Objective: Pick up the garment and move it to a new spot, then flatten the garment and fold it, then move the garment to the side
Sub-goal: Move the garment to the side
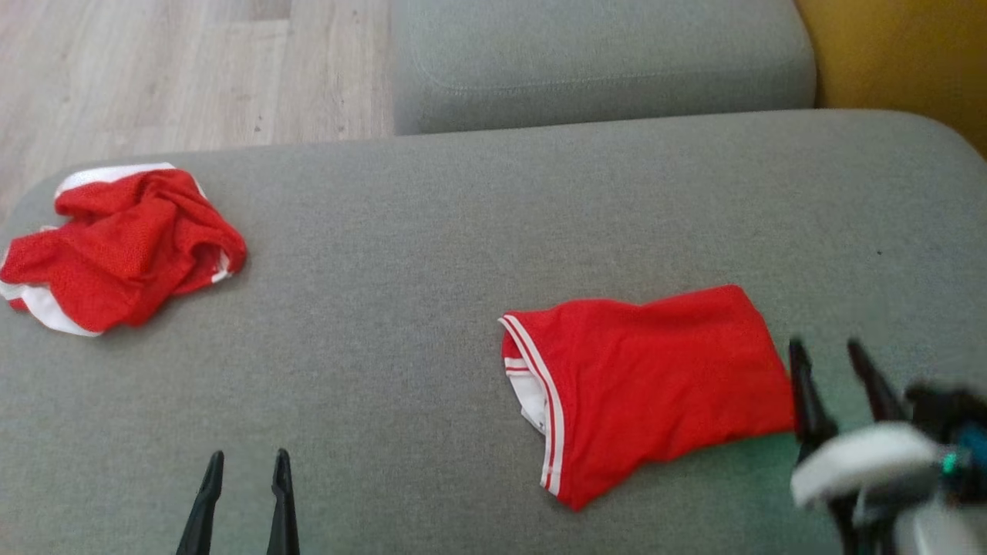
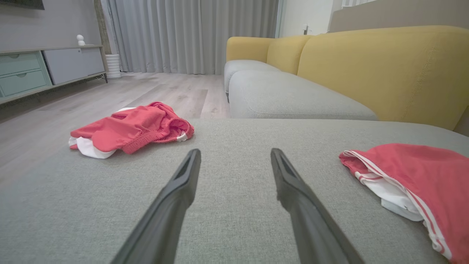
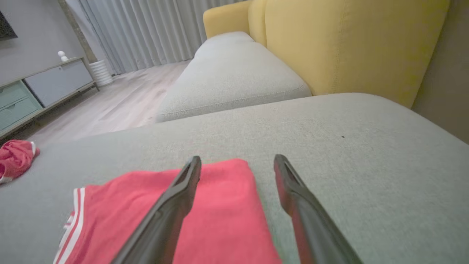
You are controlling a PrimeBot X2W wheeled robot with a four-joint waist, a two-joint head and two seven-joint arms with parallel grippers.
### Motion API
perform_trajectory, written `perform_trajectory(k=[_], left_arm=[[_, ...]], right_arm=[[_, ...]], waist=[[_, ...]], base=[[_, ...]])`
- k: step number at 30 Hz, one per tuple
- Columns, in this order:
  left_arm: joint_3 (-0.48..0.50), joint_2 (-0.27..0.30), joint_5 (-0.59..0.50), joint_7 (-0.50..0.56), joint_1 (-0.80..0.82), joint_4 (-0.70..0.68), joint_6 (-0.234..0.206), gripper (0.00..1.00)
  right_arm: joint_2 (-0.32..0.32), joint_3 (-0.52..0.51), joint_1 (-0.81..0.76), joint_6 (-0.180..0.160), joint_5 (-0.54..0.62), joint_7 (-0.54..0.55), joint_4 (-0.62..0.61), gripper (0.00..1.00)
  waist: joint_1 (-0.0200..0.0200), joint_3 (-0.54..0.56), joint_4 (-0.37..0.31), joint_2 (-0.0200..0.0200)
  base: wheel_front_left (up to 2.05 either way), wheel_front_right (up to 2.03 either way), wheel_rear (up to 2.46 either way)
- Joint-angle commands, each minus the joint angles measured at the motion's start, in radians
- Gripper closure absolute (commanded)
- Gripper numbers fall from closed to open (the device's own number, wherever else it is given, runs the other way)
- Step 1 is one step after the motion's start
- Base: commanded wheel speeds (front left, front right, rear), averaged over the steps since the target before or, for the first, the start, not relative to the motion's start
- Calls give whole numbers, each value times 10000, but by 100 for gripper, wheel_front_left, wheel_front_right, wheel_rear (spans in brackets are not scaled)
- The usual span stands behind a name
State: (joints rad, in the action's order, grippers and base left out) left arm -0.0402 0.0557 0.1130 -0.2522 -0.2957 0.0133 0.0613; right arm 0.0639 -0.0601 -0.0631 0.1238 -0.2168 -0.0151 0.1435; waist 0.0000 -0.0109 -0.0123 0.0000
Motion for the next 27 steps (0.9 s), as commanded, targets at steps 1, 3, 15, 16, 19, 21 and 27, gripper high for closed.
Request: perform_trajectory(k=[1, 3, 15, 16, 19, 21, 27], left_arm=[[208, -55, 50, -95, 320, -268, -51, 0], [155, -55, 71, -95, 446, -237, -43, 0], [-98, -55, -50, -95, 905, -197, 1, 0], [-91, -55, -73, -95, 926, -198, 7, 0], [-80, -55, -163, -95, 975, -206, 40, 0], [-41, -55, -210, -95, 1016, -208, 53, 0], [41, -55, -218, -95, 1026, -245, 72, 0]], right_arm=[[317, 112, 927, 69, -73, 564, -271, 0], [442, 1, 1438, 69, -424, 1883, 81, 0], [877, -155, 3592, 69, -1223, 5479, 3363, 0], [873, -151, 3738, 69, -1313, 5544, 3599, 0], [913, -125, 4104, 69, -1655, 5740, 4240, 0], [927, -78, 4279, 69, -2059, 5992, 4603, 0], [1109, 314, 4498, 69, -3235, 6534, 4996, 100]], waist=[[0, -129, 0, 0], [0, -254, 28, 0], [0, -910, 426, 0], [0, -938, 452, 0], [0, -996, 552, 0], [0, -1019, 604, 0], [0, -1105, 642, 0]], base=[[0, 0, 0], [0, 0, 0], [0, 0, 0], [0, 0, 0], [0, 0, 0], [0, 0, 0], [0, 0, 0]])
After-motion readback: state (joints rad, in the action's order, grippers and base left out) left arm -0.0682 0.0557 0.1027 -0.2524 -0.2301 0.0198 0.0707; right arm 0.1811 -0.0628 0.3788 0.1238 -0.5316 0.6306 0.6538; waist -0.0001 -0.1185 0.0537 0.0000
